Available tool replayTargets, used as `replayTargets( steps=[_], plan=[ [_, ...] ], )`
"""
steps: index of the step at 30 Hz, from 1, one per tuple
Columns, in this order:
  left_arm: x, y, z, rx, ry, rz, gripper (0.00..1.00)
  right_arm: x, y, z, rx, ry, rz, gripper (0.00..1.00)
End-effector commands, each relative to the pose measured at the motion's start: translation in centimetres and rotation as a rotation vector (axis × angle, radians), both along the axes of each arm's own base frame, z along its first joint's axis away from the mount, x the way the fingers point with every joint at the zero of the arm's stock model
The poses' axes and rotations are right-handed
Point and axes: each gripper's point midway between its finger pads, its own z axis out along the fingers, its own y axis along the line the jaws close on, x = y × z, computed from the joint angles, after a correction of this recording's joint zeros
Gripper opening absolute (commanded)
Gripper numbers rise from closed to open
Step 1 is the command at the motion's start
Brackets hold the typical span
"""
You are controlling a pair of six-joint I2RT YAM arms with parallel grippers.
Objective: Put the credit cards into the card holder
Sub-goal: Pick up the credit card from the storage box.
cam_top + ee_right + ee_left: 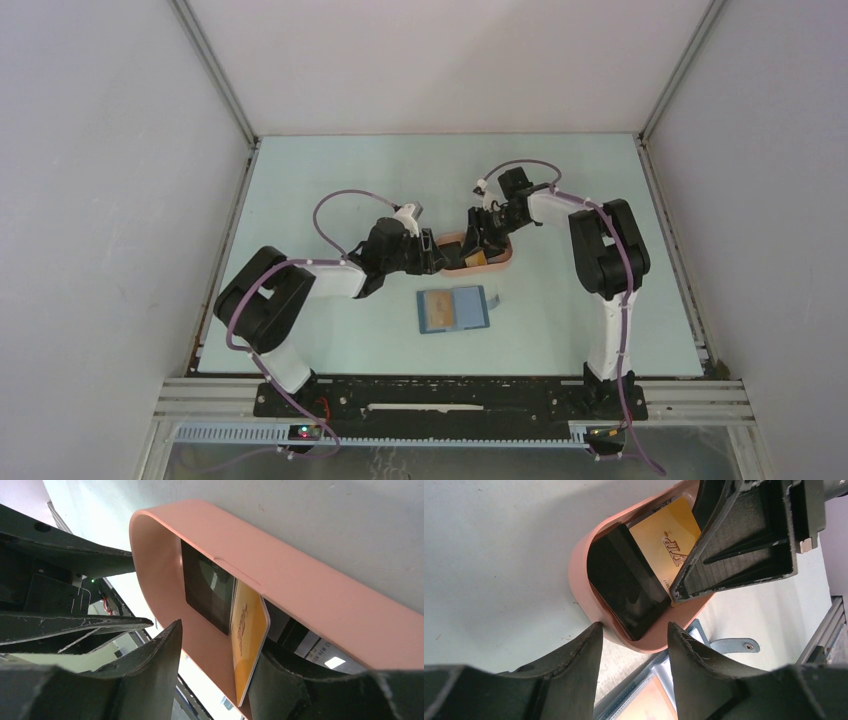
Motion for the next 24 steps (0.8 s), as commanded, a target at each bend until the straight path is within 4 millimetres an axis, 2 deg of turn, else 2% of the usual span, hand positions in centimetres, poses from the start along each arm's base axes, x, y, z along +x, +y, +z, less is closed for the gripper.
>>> replayTargets(
  steps=[1,10,24],
  plan=[
    [1.2,-1.2,4.4,-0.081,-0.083,-0.017,0.55,0.5,0.2,0.7,-0.009,-0.022,0.007,0.54],
    [1.1,-0.8,5.5,-0.086,-0.098,-0.013,0.58,1.5,-1.0,3.1,0.041,-0.056,-0.022,0.5],
    [0.4,0.3,7.2,-0.095,-0.13,-0.002,0.59,1.1,-0.9,4.4,0.144,-0.017,-0.002,0.47]
  ],
)
